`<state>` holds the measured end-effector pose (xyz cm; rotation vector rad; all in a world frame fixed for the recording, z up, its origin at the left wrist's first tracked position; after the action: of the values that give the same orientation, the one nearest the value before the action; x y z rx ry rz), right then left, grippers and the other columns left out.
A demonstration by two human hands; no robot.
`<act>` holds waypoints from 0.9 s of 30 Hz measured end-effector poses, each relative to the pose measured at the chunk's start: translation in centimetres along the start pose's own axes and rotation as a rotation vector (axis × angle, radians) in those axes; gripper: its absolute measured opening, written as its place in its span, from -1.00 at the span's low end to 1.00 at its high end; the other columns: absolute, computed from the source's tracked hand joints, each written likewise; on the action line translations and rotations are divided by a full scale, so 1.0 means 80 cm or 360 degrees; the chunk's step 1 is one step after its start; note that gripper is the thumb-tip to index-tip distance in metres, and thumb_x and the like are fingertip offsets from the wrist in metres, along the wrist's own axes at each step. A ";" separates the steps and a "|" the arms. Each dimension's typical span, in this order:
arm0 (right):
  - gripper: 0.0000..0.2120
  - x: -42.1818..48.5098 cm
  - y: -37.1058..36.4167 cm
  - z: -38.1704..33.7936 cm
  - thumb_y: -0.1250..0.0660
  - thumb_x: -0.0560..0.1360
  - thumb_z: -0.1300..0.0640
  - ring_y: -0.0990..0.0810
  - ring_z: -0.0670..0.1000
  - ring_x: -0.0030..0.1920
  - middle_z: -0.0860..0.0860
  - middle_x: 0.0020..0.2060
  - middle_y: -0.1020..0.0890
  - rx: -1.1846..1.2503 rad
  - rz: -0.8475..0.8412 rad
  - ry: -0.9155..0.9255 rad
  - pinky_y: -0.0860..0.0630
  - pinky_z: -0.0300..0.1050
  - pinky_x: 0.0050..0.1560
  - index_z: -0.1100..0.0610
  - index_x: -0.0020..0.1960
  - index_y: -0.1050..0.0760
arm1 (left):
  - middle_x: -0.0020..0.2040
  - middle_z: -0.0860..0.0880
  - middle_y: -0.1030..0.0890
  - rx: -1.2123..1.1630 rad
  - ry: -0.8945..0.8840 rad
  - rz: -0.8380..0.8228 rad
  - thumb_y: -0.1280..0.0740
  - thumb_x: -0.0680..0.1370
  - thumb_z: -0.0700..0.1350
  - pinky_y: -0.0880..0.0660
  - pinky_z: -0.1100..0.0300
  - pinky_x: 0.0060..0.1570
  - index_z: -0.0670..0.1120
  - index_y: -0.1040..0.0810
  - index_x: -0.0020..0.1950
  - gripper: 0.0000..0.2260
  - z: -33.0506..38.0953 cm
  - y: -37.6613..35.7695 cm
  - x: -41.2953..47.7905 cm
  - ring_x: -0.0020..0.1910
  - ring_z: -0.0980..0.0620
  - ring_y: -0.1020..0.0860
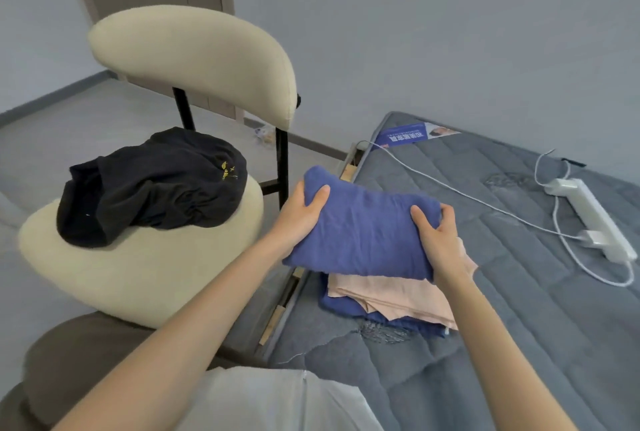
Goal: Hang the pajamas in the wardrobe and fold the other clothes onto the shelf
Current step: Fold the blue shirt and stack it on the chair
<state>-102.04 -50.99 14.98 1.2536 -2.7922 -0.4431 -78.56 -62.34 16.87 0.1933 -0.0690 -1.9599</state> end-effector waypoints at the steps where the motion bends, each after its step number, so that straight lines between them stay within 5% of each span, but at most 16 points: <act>1: -0.67 0.002 0.020 0.011 -0.28 0.53 -0.11 -0.55 -0.01 0.05 -0.05 0.04 -0.54 -0.0057 0.0059 -0.0036 -0.51 -0.08 0.03 0.00 0.21 -0.31 | 0.19 0.01 -0.51 0.0011 0.0007 -0.0040 -0.19 0.61 0.06 -0.37 0.42 -0.16 -0.05 -0.34 0.34 -0.65 0.000 -0.020 0.003 0.09 0.11 -0.49; 4: -0.73 0.003 0.067 0.037 -0.29 0.55 -0.01 -0.56 -0.02 0.04 -0.09 -0.03 -0.54 0.0059 0.0197 -0.0077 -0.48 -0.15 -0.05 0.05 0.17 -0.31 | 0.32 0.00 -0.45 0.0100 0.0037 -0.0167 -0.18 0.61 0.06 -0.41 0.26 0.10 -0.06 -0.25 0.45 -0.56 -0.008 -0.075 0.006 0.26 0.04 -0.44; 7: -0.73 0.003 0.092 0.059 -0.28 0.56 0.04 -0.56 -0.06 -0.01 0.00 0.03 -0.55 0.0004 0.0264 -0.0110 -0.46 -0.16 -0.06 0.08 0.19 -0.31 | 0.46 -0.07 -0.30 0.0163 0.0035 -0.0232 -0.18 0.63 -0.05 -0.21 0.09 0.42 -0.10 -0.10 0.53 -0.50 -0.021 -0.107 0.006 0.42 -0.01 -0.30; 12: -0.65 -0.004 0.092 0.091 -0.25 0.57 0.01 -0.54 0.20 0.08 0.08 -0.07 -0.56 -0.0330 0.0317 -0.0283 -0.40 -0.01 -0.01 0.08 0.29 -0.27 | 0.53 -0.12 -0.13 0.0606 0.0194 -0.0154 -0.21 0.61 -0.08 -0.18 0.11 0.38 -0.13 0.17 0.55 -0.33 -0.064 -0.112 0.006 0.46 -0.09 -0.22; 16: -0.53 -0.022 0.085 0.041 -0.30 0.53 0.12 -0.33 0.23 0.32 0.13 0.34 -0.42 -0.1130 0.0687 0.0191 -0.20 0.16 0.32 0.17 0.40 -0.31 | 0.45 -0.14 -0.18 0.1539 -0.0380 0.0183 -0.23 0.60 -0.02 -0.27 0.01 0.29 -0.04 -0.06 0.54 -0.43 -0.023 -0.116 -0.012 0.40 -0.12 -0.24; 19: -0.61 -0.020 0.024 0.017 -0.21 0.59 0.10 -0.23 0.17 0.46 0.08 0.46 -0.31 -0.1463 0.0267 0.0616 0.00 0.20 0.45 0.10 0.41 -0.38 | 0.50 -0.08 -0.18 0.1759 -0.0774 0.0025 -0.11 0.64 -0.01 -0.05 -0.06 0.41 -0.01 -0.20 0.50 -0.58 -0.010 -0.158 -0.019 0.47 -0.07 -0.16; 21: -0.59 -0.014 -0.005 0.035 -0.06 0.64 -0.01 -0.06 0.11 0.53 0.00 0.53 -0.16 -0.1748 -0.0032 0.0603 0.14 0.25 0.46 -0.04 0.48 -0.25 | 0.56 -0.03 -0.05 0.1913 -0.0741 -0.0164 0.02 0.66 0.04 0.15 -0.07 0.46 -0.01 -0.06 0.55 -0.55 -0.030 -0.181 -0.015 0.53 -0.04 -0.01; 27: -0.53 -0.008 -0.012 0.092 0.03 0.62 -0.16 0.06 0.10 0.55 -0.07 0.55 -0.03 -0.1856 -0.0078 0.0414 0.25 0.36 0.41 -0.18 0.52 -0.09 | 0.57 0.02 0.11 0.1951 -0.0497 -0.0282 0.11 0.65 0.11 0.34 -0.05 0.43 0.03 0.13 0.55 -0.51 -0.096 -0.180 -0.004 0.54 0.03 0.14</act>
<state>-102.11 -49.34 7.71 0.9321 -1.6971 -1.4628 -90.28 -56.17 7.31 0.6908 -1.4989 -1.8527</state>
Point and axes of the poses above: each hand's wrist, its own x-axis towards the middle knuckle, its own y-axis out of the back of the hand, z = x × y, the point moved 9 cm from there along x, towards the middle knuckle
